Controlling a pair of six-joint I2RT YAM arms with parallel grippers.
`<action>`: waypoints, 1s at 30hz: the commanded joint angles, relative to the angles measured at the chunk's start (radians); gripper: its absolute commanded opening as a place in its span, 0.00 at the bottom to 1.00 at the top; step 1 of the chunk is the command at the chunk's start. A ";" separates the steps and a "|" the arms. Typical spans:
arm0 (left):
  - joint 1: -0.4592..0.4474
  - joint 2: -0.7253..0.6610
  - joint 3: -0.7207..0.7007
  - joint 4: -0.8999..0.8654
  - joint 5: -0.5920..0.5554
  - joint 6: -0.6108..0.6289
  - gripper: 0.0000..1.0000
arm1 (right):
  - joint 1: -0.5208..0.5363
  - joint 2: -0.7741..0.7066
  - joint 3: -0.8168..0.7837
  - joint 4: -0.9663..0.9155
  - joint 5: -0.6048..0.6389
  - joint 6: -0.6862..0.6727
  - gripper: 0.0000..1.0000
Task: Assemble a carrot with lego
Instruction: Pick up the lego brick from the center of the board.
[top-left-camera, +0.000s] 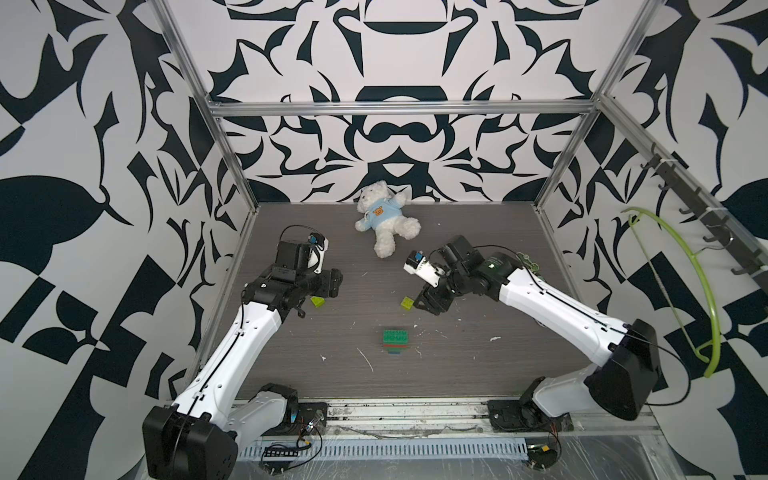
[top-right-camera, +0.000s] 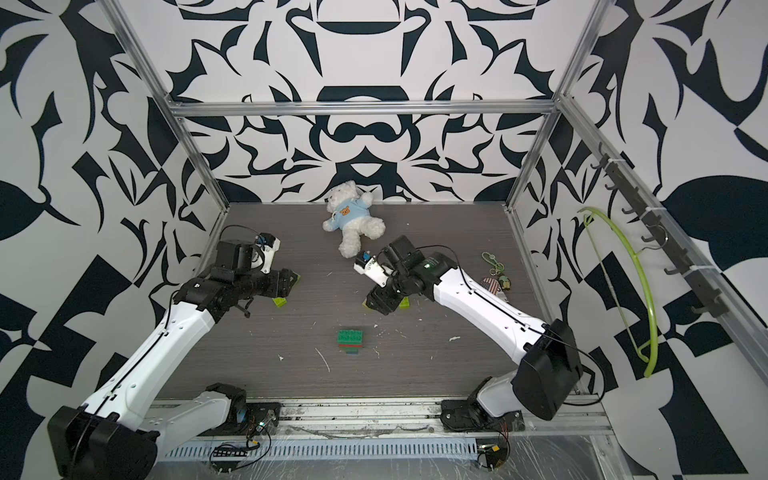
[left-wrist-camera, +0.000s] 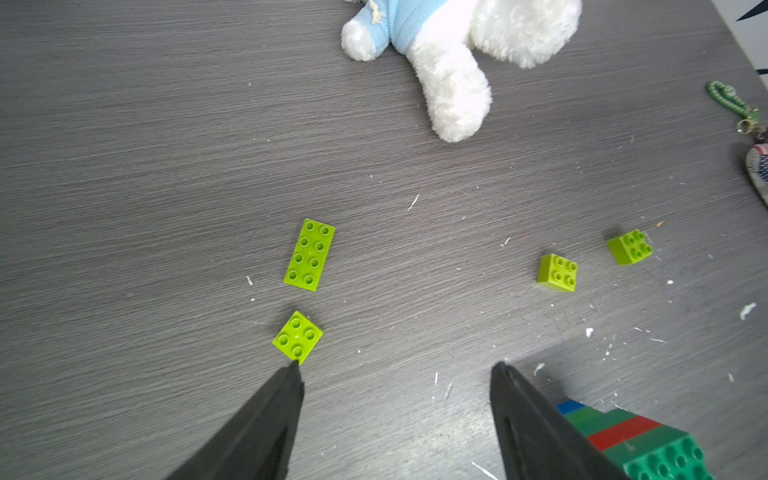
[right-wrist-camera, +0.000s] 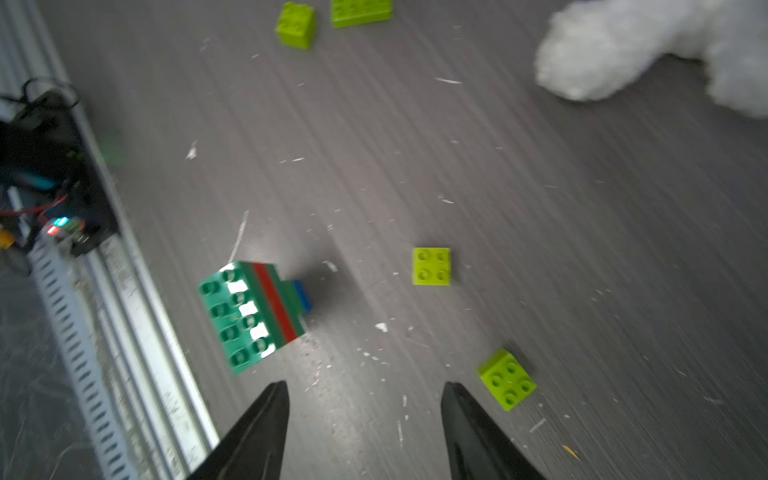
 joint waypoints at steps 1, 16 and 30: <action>0.004 -0.007 0.032 0.008 0.035 -0.014 0.78 | -0.004 0.091 0.006 0.068 0.078 0.063 0.63; 0.004 0.018 0.027 0.002 0.088 -0.054 0.78 | -0.132 0.230 -0.030 0.009 0.288 0.327 0.64; 0.004 0.044 0.039 0.001 0.097 -0.053 0.78 | -0.134 0.366 -0.011 0.038 0.325 0.466 0.56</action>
